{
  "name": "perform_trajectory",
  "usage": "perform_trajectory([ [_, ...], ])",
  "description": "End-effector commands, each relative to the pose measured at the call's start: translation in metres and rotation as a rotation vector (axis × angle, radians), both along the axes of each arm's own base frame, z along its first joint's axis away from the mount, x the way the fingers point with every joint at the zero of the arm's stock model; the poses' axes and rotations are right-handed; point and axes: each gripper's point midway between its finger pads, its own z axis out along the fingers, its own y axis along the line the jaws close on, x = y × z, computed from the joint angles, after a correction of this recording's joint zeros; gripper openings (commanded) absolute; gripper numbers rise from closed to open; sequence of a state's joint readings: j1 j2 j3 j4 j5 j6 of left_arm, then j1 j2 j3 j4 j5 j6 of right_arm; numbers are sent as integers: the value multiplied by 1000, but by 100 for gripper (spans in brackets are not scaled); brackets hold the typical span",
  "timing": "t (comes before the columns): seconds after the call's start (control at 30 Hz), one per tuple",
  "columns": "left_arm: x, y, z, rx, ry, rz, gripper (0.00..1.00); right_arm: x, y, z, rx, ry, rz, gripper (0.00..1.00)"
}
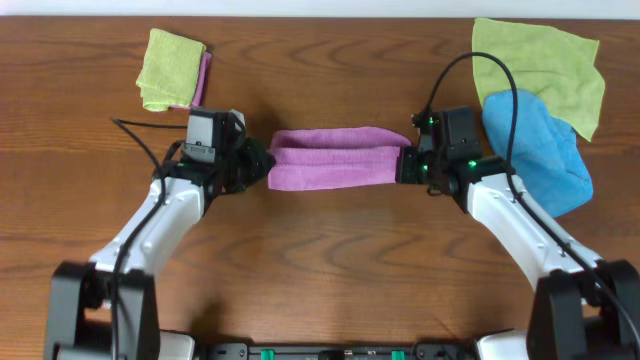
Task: Fold the cloth
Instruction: 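Fold the cloth again into a long strip with both grippers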
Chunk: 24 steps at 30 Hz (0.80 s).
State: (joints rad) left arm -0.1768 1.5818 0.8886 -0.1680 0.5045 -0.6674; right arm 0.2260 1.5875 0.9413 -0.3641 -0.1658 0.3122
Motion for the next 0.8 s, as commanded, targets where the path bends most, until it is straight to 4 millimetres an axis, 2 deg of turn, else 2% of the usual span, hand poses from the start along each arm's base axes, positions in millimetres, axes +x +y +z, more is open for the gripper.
perform_trajectory([
  [0.0,12,13,-22,27,41,99,6,10,-16,-14,-64,-2,-68,1],
  [0.13,25,14,-28,27,15,122,6,22,-14,-22,-58,-26,-74,2],
  [0.33,39,21,-25,53,-26,172,6,37,-11,-34,-50,-54,-78,2],
  [0.6,52,20,-35,34,-40,202,6,55,-12,-34,-58,-120,-97,2],
  [0.77,59,19,-43,23,-44,213,6,63,-13,-42,-65,-138,-106,2],
])
